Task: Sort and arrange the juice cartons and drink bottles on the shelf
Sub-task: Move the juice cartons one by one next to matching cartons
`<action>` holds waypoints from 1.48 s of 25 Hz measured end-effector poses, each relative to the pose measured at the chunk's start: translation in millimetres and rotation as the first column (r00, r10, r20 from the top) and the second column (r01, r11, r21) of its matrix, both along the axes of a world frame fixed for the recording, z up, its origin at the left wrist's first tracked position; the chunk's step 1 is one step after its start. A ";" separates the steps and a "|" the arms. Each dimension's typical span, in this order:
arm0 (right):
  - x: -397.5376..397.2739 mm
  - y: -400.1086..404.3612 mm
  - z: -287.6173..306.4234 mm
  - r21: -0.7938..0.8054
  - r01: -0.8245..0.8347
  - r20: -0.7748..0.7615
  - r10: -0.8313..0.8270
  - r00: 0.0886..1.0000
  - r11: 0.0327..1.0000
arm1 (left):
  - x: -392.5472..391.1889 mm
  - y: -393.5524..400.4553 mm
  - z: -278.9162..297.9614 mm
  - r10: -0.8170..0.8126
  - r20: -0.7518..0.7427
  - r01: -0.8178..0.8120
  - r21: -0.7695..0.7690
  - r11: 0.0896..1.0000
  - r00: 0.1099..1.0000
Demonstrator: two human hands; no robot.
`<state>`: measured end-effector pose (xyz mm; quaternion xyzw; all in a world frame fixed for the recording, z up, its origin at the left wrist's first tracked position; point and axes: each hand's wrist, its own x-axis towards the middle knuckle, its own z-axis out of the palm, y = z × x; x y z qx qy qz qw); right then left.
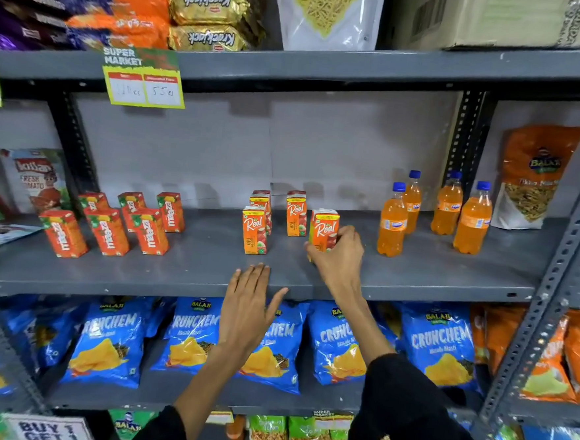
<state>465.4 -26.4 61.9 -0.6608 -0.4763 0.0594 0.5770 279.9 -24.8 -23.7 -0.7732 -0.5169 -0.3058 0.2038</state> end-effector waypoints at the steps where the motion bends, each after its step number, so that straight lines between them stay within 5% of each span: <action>1: -10.4 8.9 0.1 -0.020 -0.015 0.014 0.015 1.000 1.000 | -3.6 0.9 -0.1 -0.003 -0.012 0.004 0.013 1.000 1.000; 15: -34.9 46.6 -1.8 -0.218 -0.042 -0.002 0.043 0.999 0.975 | -5.9 9.5 -9.6 -0.049 0.017 0.048 0.079 0.996 0.999; 21: -61.7 1.0 -21.0 0.117 -0.066 0.172 0.045 0.984 0.991 | -27.6 -3.0 -2.6 -0.109 0.027 0.107 0.059 0.992 0.994; 29: -175.2 13.5 -27.4 0.143 -0.241 0.284 0.193 0.939 0.960 | -162.9 19.8 21.2 -0.028 0.232 0.009 0.085 0.996 0.972; 37: -312.0 70.4 -10.1 -0.019 -0.206 0.098 0.207 0.973 0.978 | -291.9 71.5 50.3 0.055 0.707 0.003 -0.080 0.997 0.705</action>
